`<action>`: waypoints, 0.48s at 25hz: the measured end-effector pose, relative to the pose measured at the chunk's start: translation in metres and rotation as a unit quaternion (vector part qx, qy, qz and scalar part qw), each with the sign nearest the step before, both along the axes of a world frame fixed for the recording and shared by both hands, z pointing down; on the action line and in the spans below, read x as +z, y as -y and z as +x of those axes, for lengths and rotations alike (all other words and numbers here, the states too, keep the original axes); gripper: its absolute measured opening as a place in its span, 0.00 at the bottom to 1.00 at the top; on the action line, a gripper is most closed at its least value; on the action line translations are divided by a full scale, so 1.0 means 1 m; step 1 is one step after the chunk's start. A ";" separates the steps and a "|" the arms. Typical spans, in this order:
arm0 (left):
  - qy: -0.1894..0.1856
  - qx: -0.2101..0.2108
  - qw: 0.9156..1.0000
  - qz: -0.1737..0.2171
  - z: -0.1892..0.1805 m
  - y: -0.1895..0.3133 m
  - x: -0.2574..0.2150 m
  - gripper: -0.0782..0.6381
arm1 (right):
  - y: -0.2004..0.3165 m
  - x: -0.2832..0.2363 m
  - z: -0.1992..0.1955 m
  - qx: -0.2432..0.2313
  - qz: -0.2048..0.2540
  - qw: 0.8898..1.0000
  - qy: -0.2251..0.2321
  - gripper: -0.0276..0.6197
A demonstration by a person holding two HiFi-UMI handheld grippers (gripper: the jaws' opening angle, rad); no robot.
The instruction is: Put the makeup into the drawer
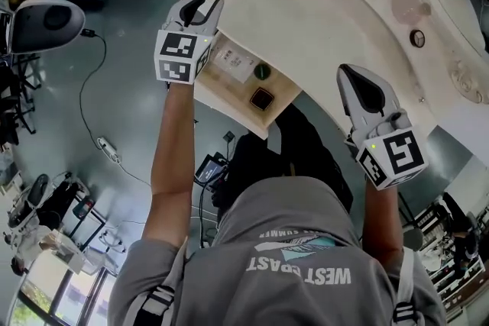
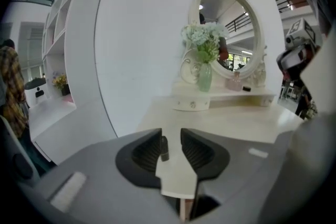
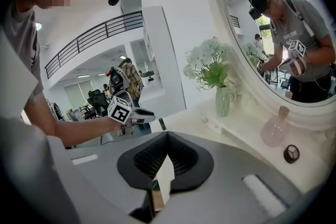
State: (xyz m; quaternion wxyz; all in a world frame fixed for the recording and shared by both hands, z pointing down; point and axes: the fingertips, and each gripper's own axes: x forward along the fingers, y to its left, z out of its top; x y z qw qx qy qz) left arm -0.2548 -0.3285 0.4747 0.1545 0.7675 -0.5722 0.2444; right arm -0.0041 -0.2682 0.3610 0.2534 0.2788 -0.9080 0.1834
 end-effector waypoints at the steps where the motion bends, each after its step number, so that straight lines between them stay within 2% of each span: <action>1: 0.002 -0.004 1.000 -0.003 -0.002 0.004 0.006 0.27 | 0.001 0.004 0.000 0.001 -0.003 1.000 -0.001 0.05; 6: 0.005 -0.016 1.000 -0.016 -0.007 0.025 0.032 0.32 | 0.008 0.023 0.005 0.002 -0.017 1.000 -0.009 0.05; 12: 0.004 -0.026 0.999 -0.033 -0.013 0.034 0.050 0.32 | 0.012 0.029 0.004 0.002 -0.022 1.000 -0.015 0.05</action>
